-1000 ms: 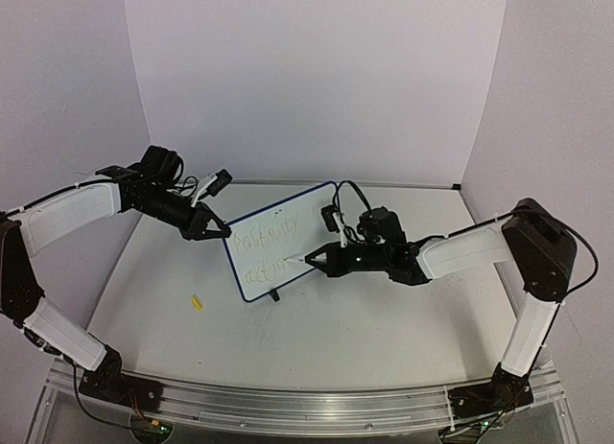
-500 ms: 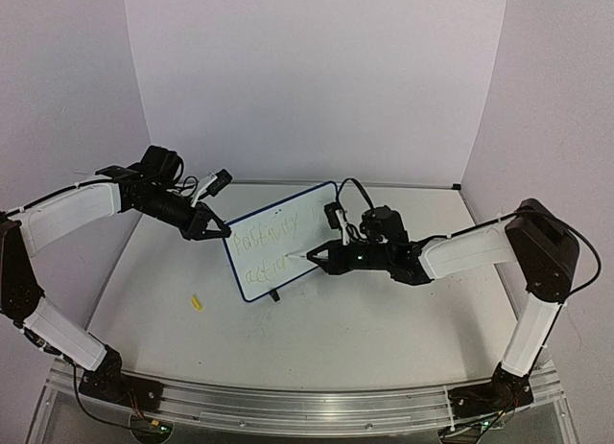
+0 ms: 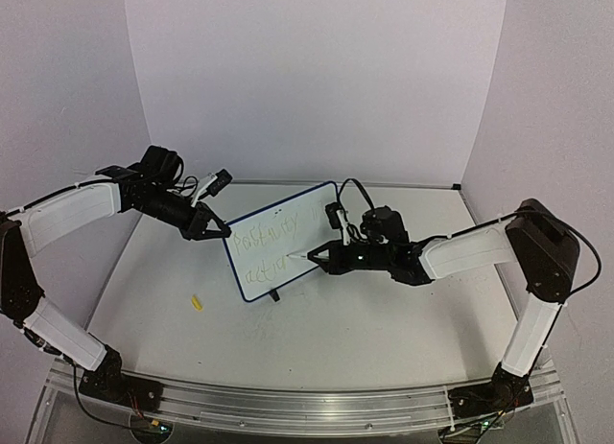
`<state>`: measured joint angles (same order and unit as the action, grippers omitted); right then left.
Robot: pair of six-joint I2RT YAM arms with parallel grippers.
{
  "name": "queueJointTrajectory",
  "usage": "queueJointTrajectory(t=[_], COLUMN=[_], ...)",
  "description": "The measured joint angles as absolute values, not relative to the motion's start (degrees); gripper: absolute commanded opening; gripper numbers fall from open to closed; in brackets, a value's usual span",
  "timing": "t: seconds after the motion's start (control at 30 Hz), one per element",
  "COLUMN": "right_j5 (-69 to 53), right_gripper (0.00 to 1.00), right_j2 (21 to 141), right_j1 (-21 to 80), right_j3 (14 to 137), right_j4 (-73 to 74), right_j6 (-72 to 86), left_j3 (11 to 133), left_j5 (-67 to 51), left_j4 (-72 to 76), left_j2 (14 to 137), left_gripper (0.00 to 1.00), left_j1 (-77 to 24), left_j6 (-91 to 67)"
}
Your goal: Write a sentence on the whiteboard
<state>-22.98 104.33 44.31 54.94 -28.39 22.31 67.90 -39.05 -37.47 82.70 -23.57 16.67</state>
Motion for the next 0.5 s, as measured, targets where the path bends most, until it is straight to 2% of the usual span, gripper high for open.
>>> queueJointTrajectory(t=[0.5], right_j5=[-22.82], right_gripper=[0.0], right_j2=[105.71], right_j1=[44.23], right_j3=[54.22], right_j4=[-28.18], right_j6=[22.83], left_j3=[67.9], left_j5=[-39.05], left_j4=[-37.47], left_j2=[82.68], left_gripper=[0.0], left_j1=[-23.57], left_j6=[16.54])
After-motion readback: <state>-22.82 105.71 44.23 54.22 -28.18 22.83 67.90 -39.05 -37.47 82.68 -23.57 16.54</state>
